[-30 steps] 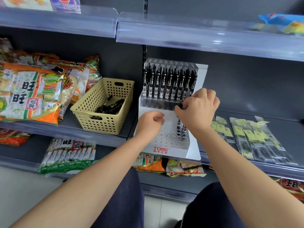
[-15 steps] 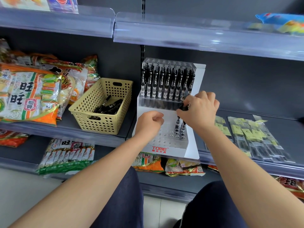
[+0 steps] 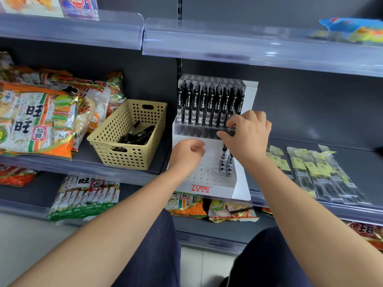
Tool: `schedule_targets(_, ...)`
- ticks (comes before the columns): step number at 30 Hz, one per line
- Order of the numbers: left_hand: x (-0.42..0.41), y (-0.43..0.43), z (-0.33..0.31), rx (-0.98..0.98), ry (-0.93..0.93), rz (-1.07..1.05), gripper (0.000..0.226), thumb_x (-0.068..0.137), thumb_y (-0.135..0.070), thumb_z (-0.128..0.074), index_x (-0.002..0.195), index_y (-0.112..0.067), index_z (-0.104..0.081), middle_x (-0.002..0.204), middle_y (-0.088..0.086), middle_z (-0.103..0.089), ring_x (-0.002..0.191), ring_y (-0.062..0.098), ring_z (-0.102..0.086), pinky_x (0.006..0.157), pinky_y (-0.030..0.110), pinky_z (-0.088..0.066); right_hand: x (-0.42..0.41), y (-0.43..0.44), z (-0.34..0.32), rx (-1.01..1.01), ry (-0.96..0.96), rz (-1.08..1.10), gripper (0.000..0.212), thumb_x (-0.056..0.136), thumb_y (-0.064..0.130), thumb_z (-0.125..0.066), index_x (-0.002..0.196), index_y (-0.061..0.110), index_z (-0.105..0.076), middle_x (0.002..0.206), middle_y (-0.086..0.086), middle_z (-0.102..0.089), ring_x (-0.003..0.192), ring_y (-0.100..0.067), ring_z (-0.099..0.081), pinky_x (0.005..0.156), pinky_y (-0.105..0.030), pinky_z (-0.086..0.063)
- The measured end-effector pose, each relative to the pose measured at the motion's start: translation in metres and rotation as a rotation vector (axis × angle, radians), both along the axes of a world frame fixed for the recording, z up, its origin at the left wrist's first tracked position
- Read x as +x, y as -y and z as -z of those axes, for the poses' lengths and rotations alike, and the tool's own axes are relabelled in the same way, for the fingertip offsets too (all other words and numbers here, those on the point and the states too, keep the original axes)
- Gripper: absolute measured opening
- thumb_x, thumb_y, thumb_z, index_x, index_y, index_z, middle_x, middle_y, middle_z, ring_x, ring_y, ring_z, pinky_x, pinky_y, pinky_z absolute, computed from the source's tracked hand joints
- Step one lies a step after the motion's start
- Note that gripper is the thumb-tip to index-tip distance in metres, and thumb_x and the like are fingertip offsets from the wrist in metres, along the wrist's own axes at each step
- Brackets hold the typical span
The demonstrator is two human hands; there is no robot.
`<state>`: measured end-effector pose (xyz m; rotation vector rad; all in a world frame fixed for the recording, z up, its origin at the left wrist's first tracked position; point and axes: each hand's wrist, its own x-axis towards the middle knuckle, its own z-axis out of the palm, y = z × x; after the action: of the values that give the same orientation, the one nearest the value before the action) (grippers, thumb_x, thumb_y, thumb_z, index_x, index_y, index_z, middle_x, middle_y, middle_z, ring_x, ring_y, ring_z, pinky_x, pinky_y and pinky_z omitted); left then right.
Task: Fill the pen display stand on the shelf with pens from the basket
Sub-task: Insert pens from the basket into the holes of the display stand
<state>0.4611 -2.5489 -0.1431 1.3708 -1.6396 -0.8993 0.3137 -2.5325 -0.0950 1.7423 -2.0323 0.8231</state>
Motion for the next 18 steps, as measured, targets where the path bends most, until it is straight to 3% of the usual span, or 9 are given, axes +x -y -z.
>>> schedule_targets(3, 0.006, 0.002, 0.0, -0.012, 0.027, -0.021, 0.022, 0.093, -0.015, -0.057, 0.112, -0.017, -0.069, 0.105, -0.003, -0.067, 0.095, 0.011, -0.059, 0.063, 0.009, -0.04, 0.008, -0.003, 0.004, -0.124, -0.054, -0.063, 0.027, 0.073, 0.031, -0.078, 0.09, 0.012, -0.07, 0.091, -0.009, -0.064, 0.099, -0.035, -0.052, 0.08, -0.039, -0.036)
schedule_targets(8, 0.02, 0.0, -0.005, -0.047, 0.133, -0.06, 0.024, 0.094, -0.016, -0.056, 0.114, -0.017, -0.069, 0.108, -0.004, -0.066, 0.09, 0.009, -0.056, 0.061, 0.014, -0.04, 0.032, -0.007, 0.009, -0.163, -0.094, -0.275, 0.015, 0.071, 0.019, -0.079, 0.079, 0.011, -0.069, 0.071, -0.005, -0.062, 0.073, -0.03, -0.056, 0.062, -0.03, -0.036)
schedule_targets(14, 0.048, -0.001, -0.006, -0.071, 0.294, -0.133, 0.024, 0.093, -0.016, -0.055, 0.114, -0.02, -0.067, 0.112, -0.003, -0.067, 0.099, 0.014, -0.06, 0.081, 0.029, -0.048, 0.066, -0.004, 0.021, 0.106, -0.126, -0.48, 0.023, 0.091, 0.027, -0.059, 0.11, 0.016, -0.066, 0.099, -0.003, -0.064, 0.095, -0.024, -0.058, 0.065, -0.031, -0.043)
schedule_targets(18, 0.076, -0.011, -0.002, -0.044, 0.351, -0.187, 0.024, 0.094, -0.017, -0.057, 0.115, -0.019, -0.066, 0.112, -0.002, -0.067, 0.1, 0.016, -0.06, 0.083, 0.03, -0.048, 0.088, 0.003, 0.028, 0.235, -0.113, -0.559, 0.023, 0.093, 0.025, -0.053, 0.11, 0.016, -0.064, 0.101, -0.004, -0.062, 0.097, -0.024, -0.056, 0.069, -0.034, -0.05)
